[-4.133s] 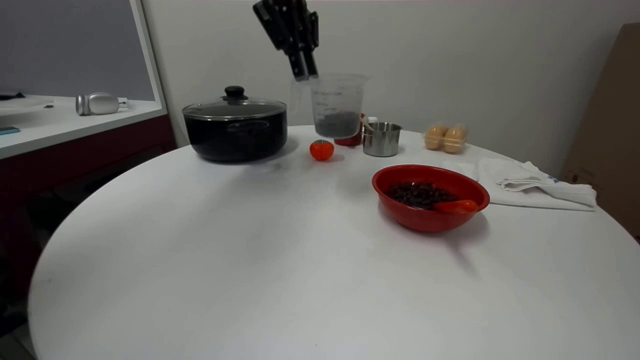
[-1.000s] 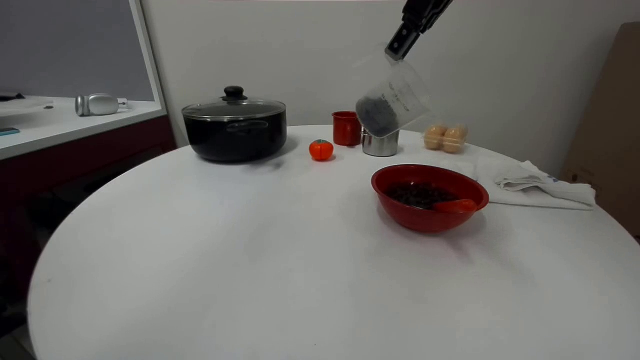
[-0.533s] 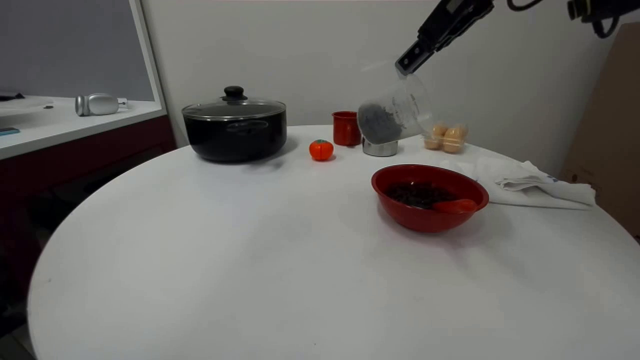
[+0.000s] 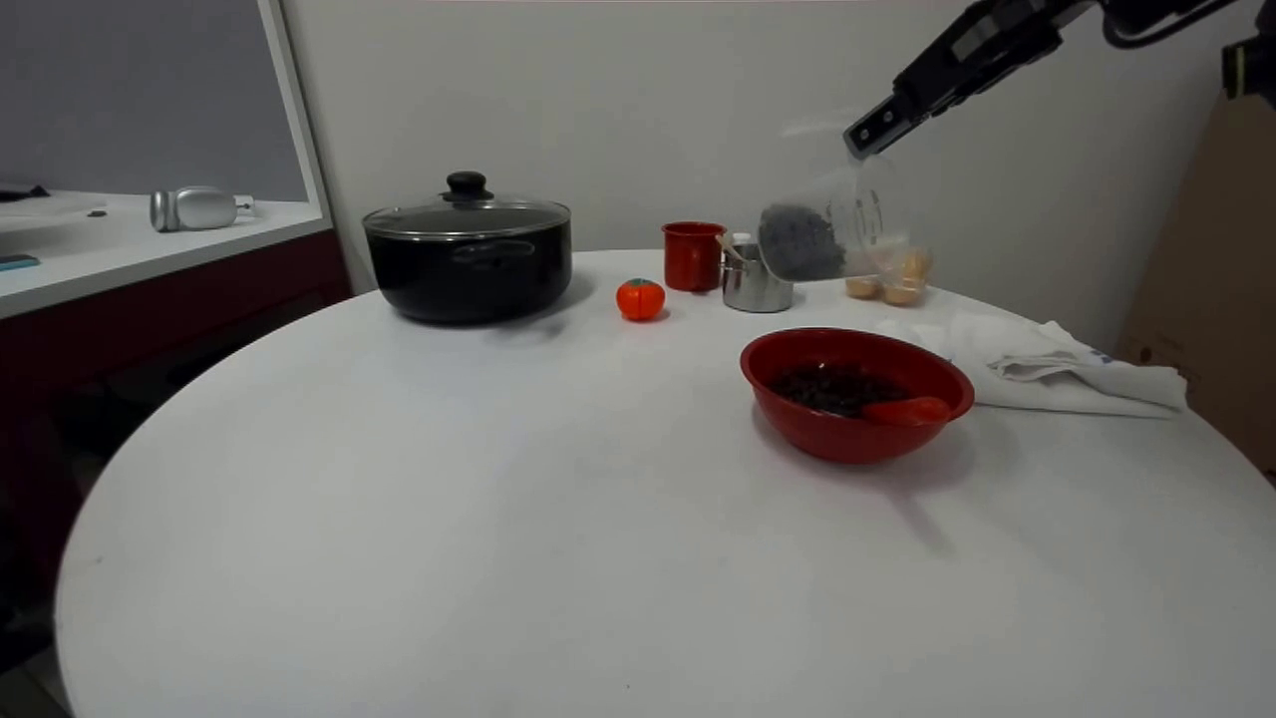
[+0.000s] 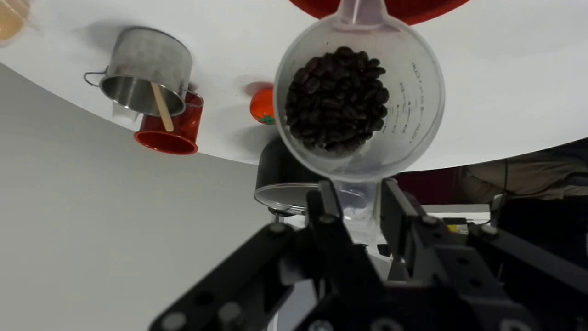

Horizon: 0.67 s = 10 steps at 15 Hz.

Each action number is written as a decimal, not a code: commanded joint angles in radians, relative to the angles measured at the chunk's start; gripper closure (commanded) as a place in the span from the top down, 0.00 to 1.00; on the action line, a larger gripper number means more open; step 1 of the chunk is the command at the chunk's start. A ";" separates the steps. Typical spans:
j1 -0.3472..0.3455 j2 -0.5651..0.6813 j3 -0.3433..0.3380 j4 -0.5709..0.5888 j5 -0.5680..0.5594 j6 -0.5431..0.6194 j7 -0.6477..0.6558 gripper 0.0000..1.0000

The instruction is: Pour the contents of the jug into the red bowl

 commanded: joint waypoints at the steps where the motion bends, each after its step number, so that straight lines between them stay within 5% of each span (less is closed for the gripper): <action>1: -0.016 0.058 0.015 0.075 0.079 -0.059 0.065 0.07; 10: -0.029 0.119 0.008 0.114 0.213 -0.094 0.241 0.07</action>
